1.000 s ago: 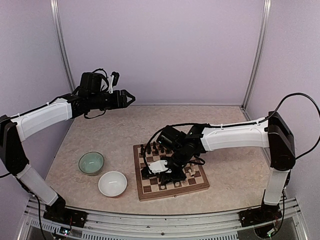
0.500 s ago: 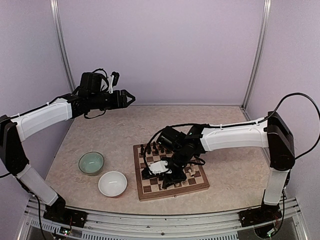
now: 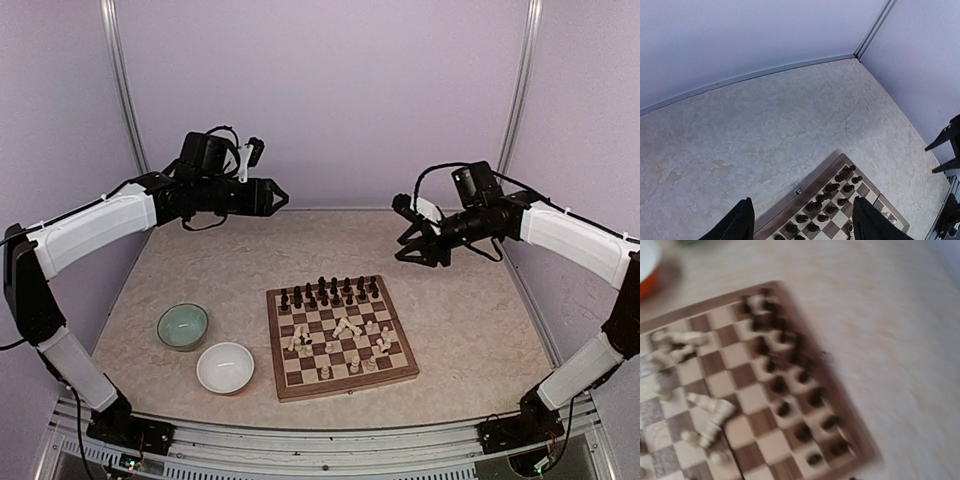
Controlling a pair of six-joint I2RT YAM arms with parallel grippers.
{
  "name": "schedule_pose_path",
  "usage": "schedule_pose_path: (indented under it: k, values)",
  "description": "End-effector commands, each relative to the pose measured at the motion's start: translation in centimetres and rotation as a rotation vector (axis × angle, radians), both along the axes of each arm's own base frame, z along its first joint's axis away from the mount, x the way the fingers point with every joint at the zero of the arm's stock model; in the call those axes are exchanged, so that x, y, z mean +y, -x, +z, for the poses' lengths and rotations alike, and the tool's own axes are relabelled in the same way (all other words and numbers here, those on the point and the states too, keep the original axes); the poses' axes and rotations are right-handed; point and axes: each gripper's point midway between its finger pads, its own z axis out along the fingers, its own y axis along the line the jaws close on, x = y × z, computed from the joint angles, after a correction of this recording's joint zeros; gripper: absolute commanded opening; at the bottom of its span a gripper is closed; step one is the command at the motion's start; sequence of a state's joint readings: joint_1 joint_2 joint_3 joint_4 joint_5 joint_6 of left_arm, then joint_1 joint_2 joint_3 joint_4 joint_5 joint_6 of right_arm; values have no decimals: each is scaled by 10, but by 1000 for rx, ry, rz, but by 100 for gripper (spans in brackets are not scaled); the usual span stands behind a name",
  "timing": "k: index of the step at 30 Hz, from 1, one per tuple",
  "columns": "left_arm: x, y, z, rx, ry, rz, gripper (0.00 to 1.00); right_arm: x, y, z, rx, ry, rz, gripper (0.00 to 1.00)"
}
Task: Set up the chess pieces on the board
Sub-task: Pick up the pawn from the chessboard.
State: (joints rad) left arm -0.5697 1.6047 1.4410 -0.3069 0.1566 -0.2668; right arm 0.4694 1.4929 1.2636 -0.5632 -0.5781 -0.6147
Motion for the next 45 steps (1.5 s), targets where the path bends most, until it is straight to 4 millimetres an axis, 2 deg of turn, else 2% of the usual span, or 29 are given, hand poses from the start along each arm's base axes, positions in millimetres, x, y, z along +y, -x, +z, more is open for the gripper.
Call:
schedule_pose_path:
  k: [1,3,6,8,11,14,17,24,35,41,45]
  values:
    - [-37,38,-24,25,-240,-94,65,-20,6,3,49,-144,-62,40]
    - [-53,59,-46,63,-311,-132,61,-39,4,8,15,-180,-112,40]
    - [-65,87,-82,140,-364,-171,54,-67,-8,20,-88,-175,-215,40]
    - [-69,105,-102,187,-408,-203,50,-78,-12,19,-140,-159,-258,42]
    - [-71,125,-130,232,-514,-235,49,-82,-14,7,-141,-122,-262,43]
    - [-75,141,-157,283,-597,-269,53,-80,-13,-9,-122,-93,-230,44]
    - [-85,152,-171,309,-639,-308,53,-79,-13,-23,-123,-44,-215,45]
    - [-99,162,-205,368,-705,-366,49,-74,-10,-31,-139,-5,-186,45]
    - [-109,167,-223,398,-728,-398,43,-70,-7,-38,-158,34,-169,45]
    - [-118,163,-208,356,-686,-375,44,-69,-7,-40,-157,43,-166,46]
    - [-117,156,-193,313,-675,-313,49,-69,-7,-41,-158,48,-168,46]
